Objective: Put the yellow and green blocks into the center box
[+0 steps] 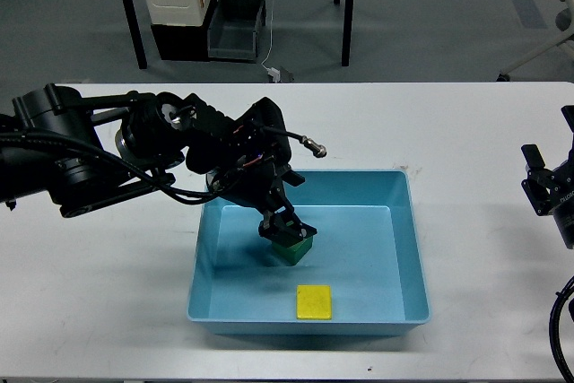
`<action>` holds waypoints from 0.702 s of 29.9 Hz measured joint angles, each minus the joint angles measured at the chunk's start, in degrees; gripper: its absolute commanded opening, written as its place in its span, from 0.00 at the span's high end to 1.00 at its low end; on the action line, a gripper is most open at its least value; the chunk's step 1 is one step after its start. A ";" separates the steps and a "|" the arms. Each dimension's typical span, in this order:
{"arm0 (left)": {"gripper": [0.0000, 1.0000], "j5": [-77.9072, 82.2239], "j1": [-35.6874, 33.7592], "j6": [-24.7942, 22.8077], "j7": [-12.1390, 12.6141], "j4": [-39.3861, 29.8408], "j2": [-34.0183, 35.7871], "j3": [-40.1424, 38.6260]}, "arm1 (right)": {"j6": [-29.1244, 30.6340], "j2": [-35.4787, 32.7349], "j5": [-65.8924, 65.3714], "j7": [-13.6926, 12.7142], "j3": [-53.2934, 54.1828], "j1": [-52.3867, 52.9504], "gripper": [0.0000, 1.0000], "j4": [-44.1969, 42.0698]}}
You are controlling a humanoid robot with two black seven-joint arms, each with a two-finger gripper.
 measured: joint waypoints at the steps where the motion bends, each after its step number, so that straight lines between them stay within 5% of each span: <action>1: 0.01 -2.58 0.00 0.00 0.00 -0.02 0.23 -1.41 | 0.06 0.28 0.00 0.44 -0.15 0.13 0.00 0.12; 8: 0.01 -30.87 8.16 0.01 0.01 -1.30 4.97 -15.92 | 2.04 2.67 9.48 1.16 -3.70 3.29 0.00 1.77; 17: 0.01 -54.98 35.21 0.49 -0.01 -5.77 5.04 -42.39 | 6.36 6.89 37.71 -3.14 -5.12 5.51 0.00 1.69; 21: 0.01 -65.16 45.26 5.97 -0.02 -10.55 4.17 -47.76 | 6.69 7.50 46.36 -4.17 -5.29 4.95 0.00 2.12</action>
